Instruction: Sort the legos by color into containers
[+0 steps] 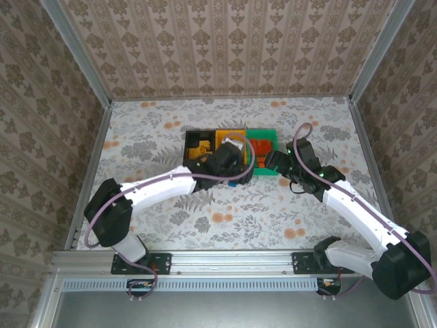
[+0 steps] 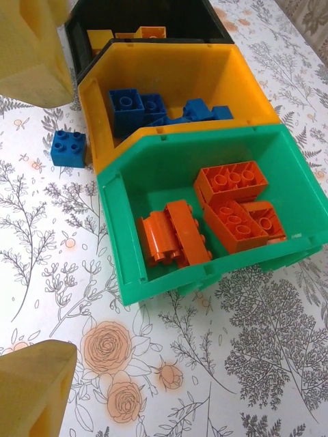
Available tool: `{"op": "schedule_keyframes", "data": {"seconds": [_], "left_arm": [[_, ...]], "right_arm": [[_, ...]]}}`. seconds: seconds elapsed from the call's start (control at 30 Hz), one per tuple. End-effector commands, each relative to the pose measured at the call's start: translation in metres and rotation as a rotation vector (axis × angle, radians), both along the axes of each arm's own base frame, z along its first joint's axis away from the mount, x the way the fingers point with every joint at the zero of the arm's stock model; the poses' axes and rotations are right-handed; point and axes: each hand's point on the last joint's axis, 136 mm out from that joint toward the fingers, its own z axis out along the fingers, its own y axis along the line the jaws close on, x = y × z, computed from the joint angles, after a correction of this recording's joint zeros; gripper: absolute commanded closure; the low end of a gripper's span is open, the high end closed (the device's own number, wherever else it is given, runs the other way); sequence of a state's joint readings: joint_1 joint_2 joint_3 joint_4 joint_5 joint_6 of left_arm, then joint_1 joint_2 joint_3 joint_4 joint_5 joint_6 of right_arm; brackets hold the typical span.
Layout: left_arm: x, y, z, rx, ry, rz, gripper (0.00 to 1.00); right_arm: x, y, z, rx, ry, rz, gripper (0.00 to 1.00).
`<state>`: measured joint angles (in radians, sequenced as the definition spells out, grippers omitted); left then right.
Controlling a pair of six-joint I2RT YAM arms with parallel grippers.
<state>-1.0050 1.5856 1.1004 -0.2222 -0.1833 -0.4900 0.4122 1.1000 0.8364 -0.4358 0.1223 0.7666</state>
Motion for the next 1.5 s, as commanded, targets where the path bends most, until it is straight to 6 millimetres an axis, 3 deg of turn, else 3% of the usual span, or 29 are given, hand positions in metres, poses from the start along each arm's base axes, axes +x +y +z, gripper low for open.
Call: {"op": "schedule_keyframes", "data": {"seconds": [0.0,0.13,0.27,0.47,0.8,1.03,1.2,1.33,1.47], "left_arm": [[-0.01,0.003,-0.025,0.008,-0.017,0.047,0.13],[-0.021,0.008,-0.071,0.059,0.028,0.065,0.16],[-0.016,0.011,-0.098,0.111,0.039,0.082,0.18],[0.0,0.018,-0.123,0.167,0.054,0.128,0.24],[0.019,0.018,-0.135,0.209,0.023,0.155,0.38],[0.018,0.014,-0.137,0.194,0.024,0.141,0.55],[0.006,0.013,-0.129,0.167,0.034,0.121,0.67],[-0.012,0.011,-0.105,0.122,0.044,0.09,0.7],[-0.03,0.009,-0.059,0.047,0.051,0.049,0.71]], "right_arm": [[-0.003,-0.001,-0.002,0.022,0.007,-0.01,0.11],[-0.002,0.001,-0.001,0.032,0.007,-0.007,0.11],[-0.003,0.0,0.002,0.028,0.002,-0.005,0.11],[-0.006,-0.005,0.007,0.025,-0.012,-0.011,0.11],[-0.007,-0.009,0.01,0.034,-0.021,-0.018,0.11],[-0.008,-0.011,0.009,0.03,-0.016,-0.018,0.11],[-0.008,-0.013,0.008,0.028,-0.015,-0.025,0.11],[-0.007,-0.013,0.008,0.035,-0.016,-0.027,0.11],[-0.006,-0.012,0.007,0.037,-0.013,-0.023,0.11]]}}
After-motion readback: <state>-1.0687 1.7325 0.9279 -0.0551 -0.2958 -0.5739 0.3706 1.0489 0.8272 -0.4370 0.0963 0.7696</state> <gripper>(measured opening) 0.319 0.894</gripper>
